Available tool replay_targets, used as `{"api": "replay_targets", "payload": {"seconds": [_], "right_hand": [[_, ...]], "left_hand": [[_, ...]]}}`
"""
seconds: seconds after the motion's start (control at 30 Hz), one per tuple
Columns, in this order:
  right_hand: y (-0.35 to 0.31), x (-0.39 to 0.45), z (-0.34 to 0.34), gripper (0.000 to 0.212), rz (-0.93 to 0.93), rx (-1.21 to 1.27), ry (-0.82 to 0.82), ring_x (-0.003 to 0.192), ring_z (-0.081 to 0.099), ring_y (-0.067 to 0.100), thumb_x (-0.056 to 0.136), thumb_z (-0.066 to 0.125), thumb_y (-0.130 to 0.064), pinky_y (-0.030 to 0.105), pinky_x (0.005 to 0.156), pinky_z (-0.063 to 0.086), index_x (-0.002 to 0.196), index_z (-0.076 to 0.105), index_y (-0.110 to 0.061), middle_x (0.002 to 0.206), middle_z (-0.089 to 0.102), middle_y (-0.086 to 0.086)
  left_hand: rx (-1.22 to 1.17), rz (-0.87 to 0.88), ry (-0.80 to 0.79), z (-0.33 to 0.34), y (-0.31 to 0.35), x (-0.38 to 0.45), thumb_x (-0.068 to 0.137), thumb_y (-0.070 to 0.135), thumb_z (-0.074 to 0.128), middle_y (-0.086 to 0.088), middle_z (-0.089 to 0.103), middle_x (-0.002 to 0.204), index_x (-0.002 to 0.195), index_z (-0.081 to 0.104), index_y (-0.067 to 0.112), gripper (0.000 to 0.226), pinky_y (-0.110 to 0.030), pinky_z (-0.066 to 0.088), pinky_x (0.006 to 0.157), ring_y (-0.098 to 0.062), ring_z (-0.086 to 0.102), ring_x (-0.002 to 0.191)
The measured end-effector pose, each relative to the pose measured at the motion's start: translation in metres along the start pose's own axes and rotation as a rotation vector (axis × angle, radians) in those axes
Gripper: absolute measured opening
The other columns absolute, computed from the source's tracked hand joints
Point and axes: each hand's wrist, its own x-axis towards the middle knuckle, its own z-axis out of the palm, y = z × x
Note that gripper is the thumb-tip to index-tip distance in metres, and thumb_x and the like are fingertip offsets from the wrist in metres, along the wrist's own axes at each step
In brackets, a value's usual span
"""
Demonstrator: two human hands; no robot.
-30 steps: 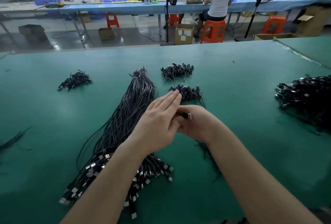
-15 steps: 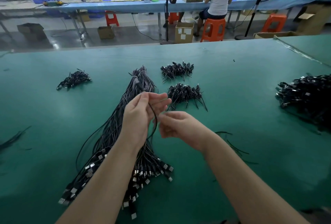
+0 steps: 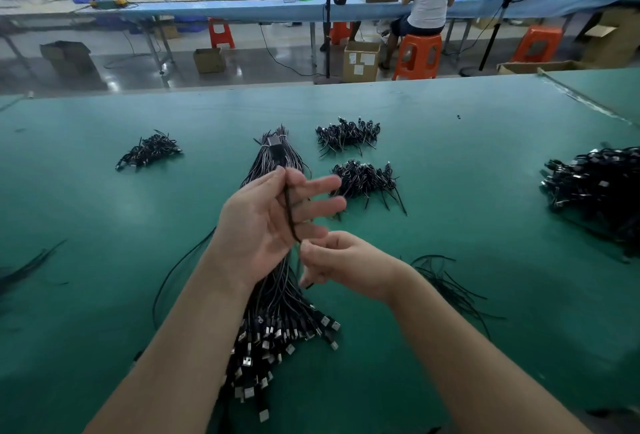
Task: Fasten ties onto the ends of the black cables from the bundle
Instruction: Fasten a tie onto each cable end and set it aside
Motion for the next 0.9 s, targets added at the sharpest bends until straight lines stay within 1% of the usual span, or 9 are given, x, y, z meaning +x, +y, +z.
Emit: {"api": "replay_targets", "payload": {"seconds": [0.1, 0.2, 0.3, 0.37, 0.43, 0.57, 0.7, 0.83, 0.9], "right_hand": [[-0.006, 0.002, -0.010, 0.025, 0.098, 0.097, 0.014, 0.066, 0.043, 0.015, 0.094, 0.062, -0.031, 0.031, 0.076, 0.050, 0.093, 0.056, -0.006, 0.072, 0.038, 0.005], [-0.012, 0.007, -0.019, 0.019, 0.170, 0.051, 0.150, 0.064, 0.038, 0.016, 0.101, 0.052, -0.021, 0.028, 0.066, 0.040, 0.087, 0.053, -0.008, 0.071, 0.037, 0.006], [-0.021, 0.015, -0.023, 0.038, 0.250, -0.005, 0.263, 0.056, 0.030, 0.014, 0.103, 0.050, -0.021, 0.029, 0.062, 0.030, 0.065, 0.050, -0.014, 0.061, 0.034, -0.002], [-0.029, 0.020, -0.021, 0.042, 0.254, -0.112, 0.294, 0.050, 0.028, 0.013, 0.104, 0.050, -0.028, 0.027, 0.058, 0.032, 0.063, 0.052, -0.018, 0.054, 0.033, -0.006], [-0.036, 0.023, -0.016, 0.042, 0.233, -0.250, 0.309, 0.047, 0.031, 0.011, 0.105, 0.049, -0.033, 0.026, 0.056, 0.034, 0.067, 0.055, -0.017, 0.051, 0.036, -0.008], [-0.042, 0.026, -0.001, 0.041, 0.152, -0.310, 0.284, 0.048, 0.031, 0.011, 0.106, 0.047, -0.031, 0.025, 0.051, 0.031, 0.069, 0.058, -0.018, 0.048, 0.039, -0.013], [-0.035, 0.028, 0.011, 0.039, 0.074, -0.425, 0.263, 0.042, 0.036, 0.004, 0.106, 0.048, -0.028, 0.019, 0.045, 0.031, 0.070, 0.058, -0.018, 0.048, 0.046, -0.013], [-0.021, 0.026, 0.018, 0.041, 0.068, -0.412, 0.258, 0.046, 0.031, 0.008, 0.106, 0.049, -0.027, 0.022, 0.047, 0.027, 0.067, 0.050, -0.016, 0.054, 0.040, -0.006], [-0.018, 0.024, 0.017, 0.038, 0.077, -0.350, 0.241, 0.045, 0.030, 0.008, 0.107, 0.048, -0.026, 0.021, 0.047, 0.027, 0.073, 0.054, -0.009, 0.053, 0.039, -0.007]], "left_hand": [[0.040, -0.133, -0.147, -0.005, 0.004, -0.014, 0.099, 0.030, 0.055, -0.030, 0.072, 0.104, 0.088, 0.068, 0.008, 0.029, -0.040, 0.062, 0.064, -0.040, 0.075, 0.090], [0.170, -0.272, -0.174, -0.014, 0.000, -0.024, 0.099, 0.027, 0.059, -0.039, 0.066, 0.110, 0.091, 0.068, 0.000, 0.029, -0.051, 0.058, 0.087, -0.052, 0.067, 0.103], [0.510, -0.345, 0.008, -0.022, -0.017, -0.027, 0.104, 0.022, 0.048, -0.025, 0.071, 0.114, 0.087, 0.075, 0.008, 0.035, -0.046, 0.052, 0.103, -0.037, 0.068, 0.114], [0.770, -0.333, 0.207, -0.027, -0.030, -0.026, 0.107, 0.018, 0.044, -0.005, 0.077, 0.105, 0.088, 0.078, 0.014, 0.039, -0.041, 0.050, 0.103, -0.016, 0.071, 0.106], [0.870, -0.262, 0.371, -0.031, -0.042, -0.024, 0.108, 0.015, 0.042, 0.008, 0.078, 0.098, 0.093, 0.078, 0.019, 0.039, -0.032, 0.049, 0.099, -0.005, 0.071, 0.098], [0.519, -0.066, 0.551, -0.036, -0.056, -0.019, 0.108, 0.019, 0.041, -0.001, 0.077, 0.107, 0.095, 0.079, 0.016, 0.040, -0.040, 0.049, 0.099, -0.014, 0.069, 0.111], [0.108, 0.051, 0.607, -0.033, -0.056, -0.008, 0.109, 0.017, 0.038, -0.019, 0.074, 0.111, 0.108, 0.070, 0.000, 0.036, -0.044, 0.057, 0.088, -0.029, 0.072, 0.106], [-0.070, 0.115, 0.600, -0.031, -0.049, -0.002, 0.110, 0.019, 0.030, -0.023, 0.071, 0.118, 0.113, 0.061, -0.003, 0.038, -0.045, 0.052, 0.097, -0.034, 0.069, 0.112], [-0.100, 0.148, 0.602, -0.030, -0.046, -0.001, 0.111, 0.018, 0.028, -0.025, 0.070, 0.117, 0.113, 0.059, -0.004, 0.038, -0.047, 0.055, 0.093, -0.037, 0.069, 0.111]]}}
